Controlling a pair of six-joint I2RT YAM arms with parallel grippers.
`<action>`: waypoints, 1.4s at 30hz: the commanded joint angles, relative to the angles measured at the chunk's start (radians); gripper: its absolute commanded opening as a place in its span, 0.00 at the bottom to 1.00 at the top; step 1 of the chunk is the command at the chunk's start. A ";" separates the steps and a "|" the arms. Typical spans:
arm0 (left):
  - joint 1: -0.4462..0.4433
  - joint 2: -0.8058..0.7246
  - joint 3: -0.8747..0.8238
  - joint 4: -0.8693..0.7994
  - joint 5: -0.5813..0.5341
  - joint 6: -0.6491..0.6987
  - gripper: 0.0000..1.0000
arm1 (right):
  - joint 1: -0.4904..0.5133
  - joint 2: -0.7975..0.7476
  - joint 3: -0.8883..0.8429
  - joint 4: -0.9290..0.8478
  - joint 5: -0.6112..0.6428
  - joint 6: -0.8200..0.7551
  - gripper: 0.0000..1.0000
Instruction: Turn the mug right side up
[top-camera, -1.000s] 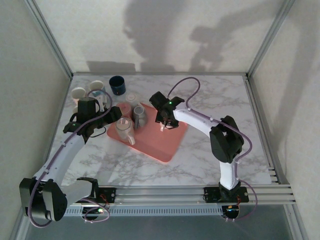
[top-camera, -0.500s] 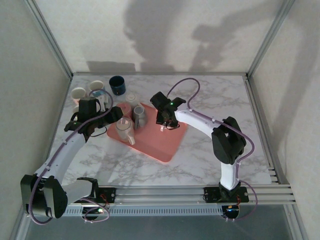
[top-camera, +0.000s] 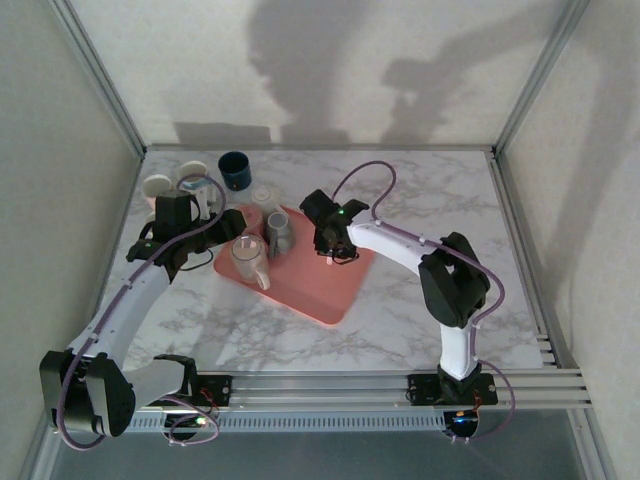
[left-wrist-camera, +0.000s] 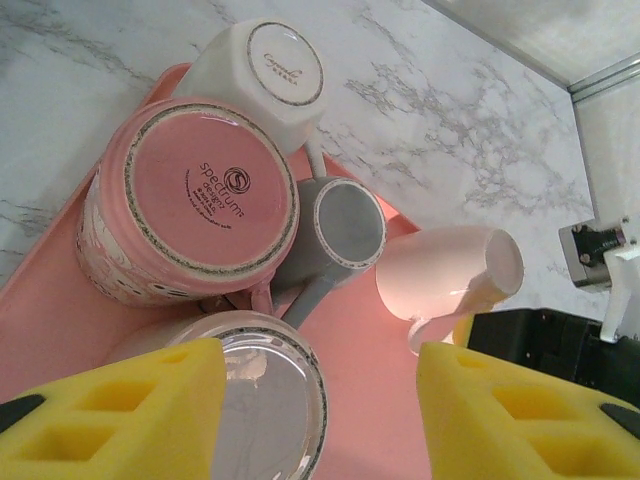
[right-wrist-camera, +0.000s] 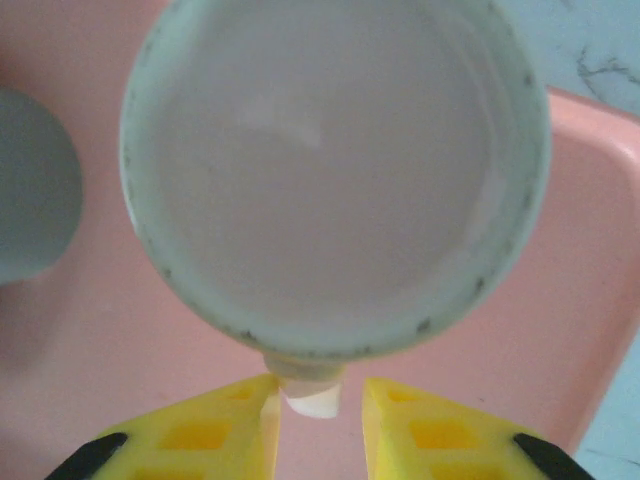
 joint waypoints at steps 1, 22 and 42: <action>0.009 -0.019 0.010 0.006 0.017 0.006 0.53 | 0.010 -0.065 -0.039 -0.004 0.011 -0.063 0.27; 0.008 0.006 0.016 0.012 0.039 -0.012 0.53 | 0.031 0.056 0.086 -0.100 0.117 0.025 0.30; 0.008 -0.010 -0.006 0.025 0.054 -0.034 0.52 | 0.069 0.039 0.086 -0.081 0.200 -0.060 0.37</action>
